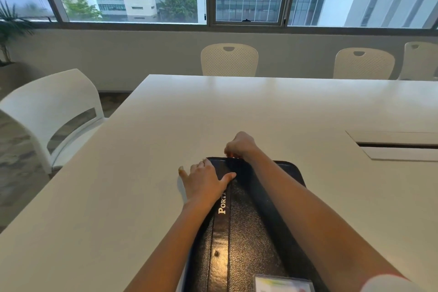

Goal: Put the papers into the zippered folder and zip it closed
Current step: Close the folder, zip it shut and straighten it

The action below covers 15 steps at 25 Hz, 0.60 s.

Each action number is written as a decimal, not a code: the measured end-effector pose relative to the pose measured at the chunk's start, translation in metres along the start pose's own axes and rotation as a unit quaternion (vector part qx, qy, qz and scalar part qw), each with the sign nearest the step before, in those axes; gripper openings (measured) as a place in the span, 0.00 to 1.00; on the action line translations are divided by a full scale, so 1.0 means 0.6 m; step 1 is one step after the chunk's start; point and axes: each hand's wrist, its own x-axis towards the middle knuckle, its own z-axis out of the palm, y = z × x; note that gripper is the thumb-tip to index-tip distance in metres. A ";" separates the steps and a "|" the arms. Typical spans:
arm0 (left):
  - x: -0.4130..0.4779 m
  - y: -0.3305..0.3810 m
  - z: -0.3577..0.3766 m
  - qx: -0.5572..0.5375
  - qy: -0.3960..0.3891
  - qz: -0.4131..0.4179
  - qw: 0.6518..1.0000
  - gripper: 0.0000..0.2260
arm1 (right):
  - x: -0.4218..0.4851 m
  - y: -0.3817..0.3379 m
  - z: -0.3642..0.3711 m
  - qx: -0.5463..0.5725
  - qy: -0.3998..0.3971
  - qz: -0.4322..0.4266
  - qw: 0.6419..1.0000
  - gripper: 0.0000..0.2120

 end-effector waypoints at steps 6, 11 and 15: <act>0.001 0.000 0.008 -0.043 -0.002 0.004 0.999 0.35 | -0.021 -0.042 0.069 0.043 0.015 -0.050 0.998 0.08; -0.008 -0.008 0.022 -0.035 0.020 0.016 0.999 0.35 | -0.058 0.005 0.075 0.018 0.060 -0.147 0.987 0.12; -0.012 -0.010 0.018 -0.040 0.002 0.015 0.999 0.39 | -0.105 0.072 0.047 -0.046 0.103 -0.215 0.970 0.14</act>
